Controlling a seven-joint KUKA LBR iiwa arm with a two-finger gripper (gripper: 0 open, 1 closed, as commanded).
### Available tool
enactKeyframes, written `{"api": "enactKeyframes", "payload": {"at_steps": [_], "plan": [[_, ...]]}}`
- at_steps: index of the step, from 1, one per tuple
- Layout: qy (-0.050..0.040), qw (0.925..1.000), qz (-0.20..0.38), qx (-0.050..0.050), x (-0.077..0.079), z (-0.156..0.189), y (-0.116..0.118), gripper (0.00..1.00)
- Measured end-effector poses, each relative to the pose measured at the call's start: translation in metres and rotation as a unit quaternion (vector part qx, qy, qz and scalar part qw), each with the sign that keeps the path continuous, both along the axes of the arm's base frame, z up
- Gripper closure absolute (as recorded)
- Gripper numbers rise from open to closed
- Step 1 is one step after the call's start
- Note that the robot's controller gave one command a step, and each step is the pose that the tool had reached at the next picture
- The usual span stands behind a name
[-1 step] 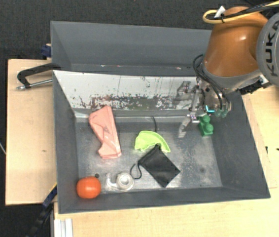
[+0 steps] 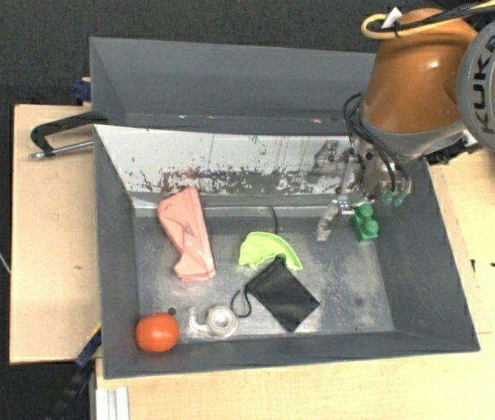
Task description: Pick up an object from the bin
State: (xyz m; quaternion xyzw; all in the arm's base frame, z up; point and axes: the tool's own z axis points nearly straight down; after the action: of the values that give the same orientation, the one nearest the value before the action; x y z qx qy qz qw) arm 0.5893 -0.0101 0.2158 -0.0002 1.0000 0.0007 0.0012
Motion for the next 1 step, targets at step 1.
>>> {"api": "enactKeyframes", "payload": {"at_steps": [1], "plan": [[-0.0025,0.9994,0.033,-0.001,-0.0257,-0.0362,0.0039,0.00]]}}
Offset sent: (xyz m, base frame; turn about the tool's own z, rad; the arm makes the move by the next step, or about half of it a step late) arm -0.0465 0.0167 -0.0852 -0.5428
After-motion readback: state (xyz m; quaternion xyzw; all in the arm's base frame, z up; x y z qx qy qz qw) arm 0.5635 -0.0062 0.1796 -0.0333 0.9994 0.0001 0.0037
